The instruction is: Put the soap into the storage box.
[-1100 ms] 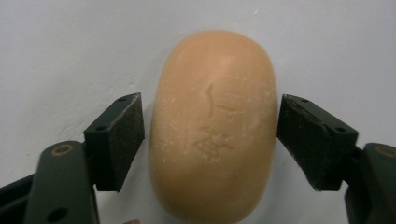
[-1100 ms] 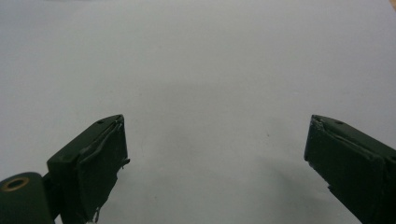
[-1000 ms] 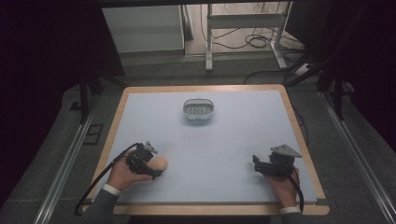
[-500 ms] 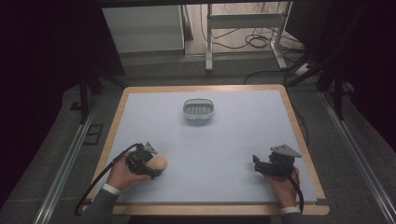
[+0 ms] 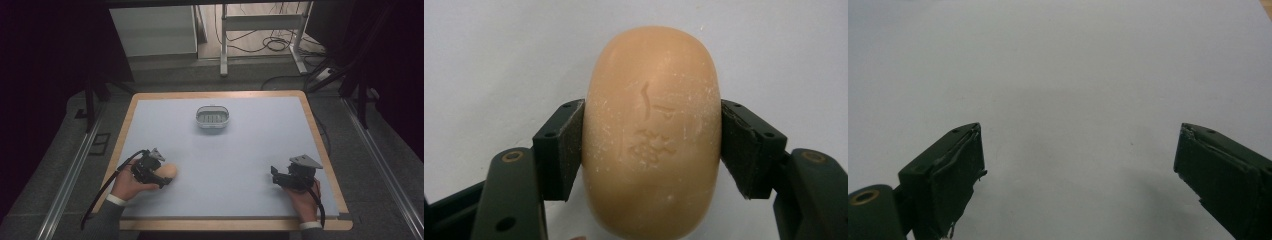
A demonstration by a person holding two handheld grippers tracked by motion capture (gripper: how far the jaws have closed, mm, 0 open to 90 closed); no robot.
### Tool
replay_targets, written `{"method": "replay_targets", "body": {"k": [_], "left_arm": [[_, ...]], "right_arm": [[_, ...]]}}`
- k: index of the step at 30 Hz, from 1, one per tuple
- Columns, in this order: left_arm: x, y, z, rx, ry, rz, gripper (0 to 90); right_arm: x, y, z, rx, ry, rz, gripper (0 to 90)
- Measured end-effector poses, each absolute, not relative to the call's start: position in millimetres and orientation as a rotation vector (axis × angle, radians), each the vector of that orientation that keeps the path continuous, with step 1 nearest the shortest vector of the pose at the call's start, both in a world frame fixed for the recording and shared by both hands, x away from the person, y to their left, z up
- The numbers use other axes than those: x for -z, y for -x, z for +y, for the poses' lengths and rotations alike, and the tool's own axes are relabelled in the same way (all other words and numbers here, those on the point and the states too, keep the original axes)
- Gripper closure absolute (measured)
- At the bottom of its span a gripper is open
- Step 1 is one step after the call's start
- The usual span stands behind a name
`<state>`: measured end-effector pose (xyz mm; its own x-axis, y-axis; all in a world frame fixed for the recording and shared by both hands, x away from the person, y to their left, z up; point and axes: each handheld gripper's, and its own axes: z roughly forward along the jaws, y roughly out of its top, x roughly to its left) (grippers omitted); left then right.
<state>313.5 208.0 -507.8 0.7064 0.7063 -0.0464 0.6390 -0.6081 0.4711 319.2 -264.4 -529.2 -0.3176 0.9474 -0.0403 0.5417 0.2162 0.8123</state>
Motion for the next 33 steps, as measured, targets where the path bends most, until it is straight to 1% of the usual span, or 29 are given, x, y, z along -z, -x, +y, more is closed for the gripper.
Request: {"method": "replay_targets", "body": {"k": [21,33], "left_arm": [[494.3,-315.9,215.6,-0.224,-2.401,1.042,32.3],[487.8,-317.9,213.2,-0.237,-2.396,1.032,32.3]], "right_arm": [[529.2,-319.3,-263.9,-0.960,-1.376,1.947,6.2],[529.2,-319.2,-264.2,-0.960,-1.374,1.946,6.2]]}}
